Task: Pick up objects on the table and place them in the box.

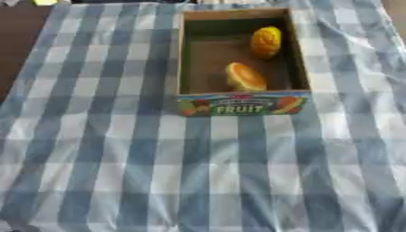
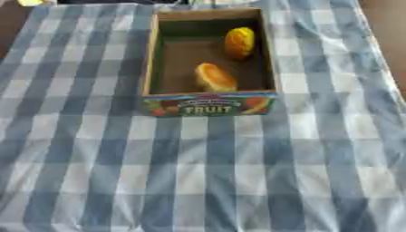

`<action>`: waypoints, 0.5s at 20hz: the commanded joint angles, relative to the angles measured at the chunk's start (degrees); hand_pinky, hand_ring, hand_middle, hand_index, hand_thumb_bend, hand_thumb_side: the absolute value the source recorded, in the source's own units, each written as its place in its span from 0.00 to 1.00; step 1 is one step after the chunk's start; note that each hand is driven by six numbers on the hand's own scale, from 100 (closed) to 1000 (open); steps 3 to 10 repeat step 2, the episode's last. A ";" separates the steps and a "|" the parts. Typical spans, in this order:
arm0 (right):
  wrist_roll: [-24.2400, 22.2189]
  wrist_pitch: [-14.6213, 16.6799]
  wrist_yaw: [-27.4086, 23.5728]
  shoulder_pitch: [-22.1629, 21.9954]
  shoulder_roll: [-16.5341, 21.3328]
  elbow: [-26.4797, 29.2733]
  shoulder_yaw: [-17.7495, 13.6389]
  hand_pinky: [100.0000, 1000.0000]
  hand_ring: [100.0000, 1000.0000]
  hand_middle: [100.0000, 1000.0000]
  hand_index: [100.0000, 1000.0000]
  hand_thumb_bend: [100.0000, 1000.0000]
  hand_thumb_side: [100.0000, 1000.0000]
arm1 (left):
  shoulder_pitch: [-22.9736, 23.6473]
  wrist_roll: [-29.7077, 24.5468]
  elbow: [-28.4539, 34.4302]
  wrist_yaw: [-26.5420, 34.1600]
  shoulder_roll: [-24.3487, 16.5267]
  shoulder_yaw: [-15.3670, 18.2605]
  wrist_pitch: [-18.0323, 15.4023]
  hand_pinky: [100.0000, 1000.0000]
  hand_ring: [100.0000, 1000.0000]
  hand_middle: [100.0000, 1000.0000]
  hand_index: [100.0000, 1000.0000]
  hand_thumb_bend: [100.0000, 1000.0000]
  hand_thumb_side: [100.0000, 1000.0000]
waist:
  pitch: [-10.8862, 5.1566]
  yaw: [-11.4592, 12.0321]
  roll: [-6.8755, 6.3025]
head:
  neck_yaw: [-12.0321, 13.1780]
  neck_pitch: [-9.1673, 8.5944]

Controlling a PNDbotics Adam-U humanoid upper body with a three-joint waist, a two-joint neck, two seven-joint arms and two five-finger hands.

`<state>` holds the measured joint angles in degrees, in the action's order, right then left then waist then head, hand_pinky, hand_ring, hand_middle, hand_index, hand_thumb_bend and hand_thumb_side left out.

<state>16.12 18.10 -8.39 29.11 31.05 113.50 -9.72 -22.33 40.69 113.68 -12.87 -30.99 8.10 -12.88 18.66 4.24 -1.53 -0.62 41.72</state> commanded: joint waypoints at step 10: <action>0.58 0.67 1.64 0.48 1.09 1.09 -0.86 0.77 0.86 0.68 0.74 0.00 0.52 | 0.68 2.25 0.91 -1.10 0.91 1.19 -5.07 0.77 0.78 0.76 0.92 0.06 0.38 | -0.67 0.14 0.34 | -0.14 -0.37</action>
